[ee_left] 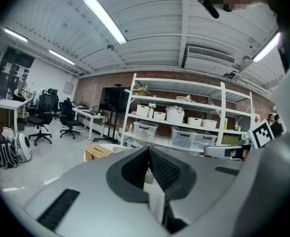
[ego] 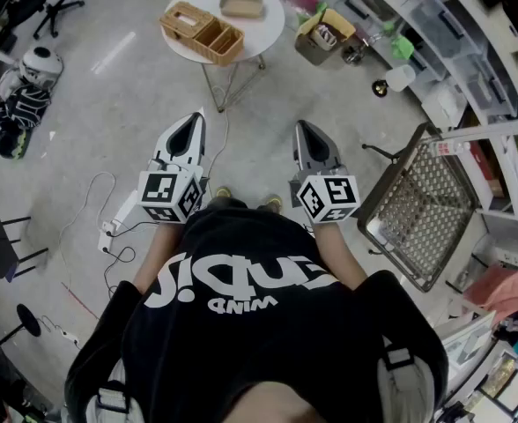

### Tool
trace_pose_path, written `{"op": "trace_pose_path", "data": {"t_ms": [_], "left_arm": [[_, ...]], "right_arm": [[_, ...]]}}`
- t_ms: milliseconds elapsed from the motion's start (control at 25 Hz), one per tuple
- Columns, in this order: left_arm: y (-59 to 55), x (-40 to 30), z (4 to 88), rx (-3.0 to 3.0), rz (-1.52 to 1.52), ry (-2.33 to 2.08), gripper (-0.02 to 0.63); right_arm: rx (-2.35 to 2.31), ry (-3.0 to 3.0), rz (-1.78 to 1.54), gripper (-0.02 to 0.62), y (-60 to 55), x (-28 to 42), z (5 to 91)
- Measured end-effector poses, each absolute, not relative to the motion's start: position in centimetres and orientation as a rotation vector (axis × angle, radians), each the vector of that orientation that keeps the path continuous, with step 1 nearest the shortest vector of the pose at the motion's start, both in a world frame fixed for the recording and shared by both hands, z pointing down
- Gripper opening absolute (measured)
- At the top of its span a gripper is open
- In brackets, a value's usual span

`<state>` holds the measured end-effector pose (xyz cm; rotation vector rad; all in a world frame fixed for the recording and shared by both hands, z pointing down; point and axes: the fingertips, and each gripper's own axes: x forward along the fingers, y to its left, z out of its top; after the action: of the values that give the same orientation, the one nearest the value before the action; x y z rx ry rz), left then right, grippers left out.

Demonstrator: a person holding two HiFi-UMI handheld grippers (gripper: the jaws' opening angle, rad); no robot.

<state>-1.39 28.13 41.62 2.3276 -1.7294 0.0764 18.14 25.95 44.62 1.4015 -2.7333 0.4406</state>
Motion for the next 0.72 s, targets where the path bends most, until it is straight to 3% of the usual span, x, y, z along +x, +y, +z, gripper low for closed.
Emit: {"op": "trace_pose_path", "data": {"t_ms": [720], "left_arm": [[24.7,-8.7,42.2,2.427,0.054,-1.623,-0.002]], "right_arm": [[1.600,-2.660,0.471,-0.002,25.4,12.8,45.2]]}}
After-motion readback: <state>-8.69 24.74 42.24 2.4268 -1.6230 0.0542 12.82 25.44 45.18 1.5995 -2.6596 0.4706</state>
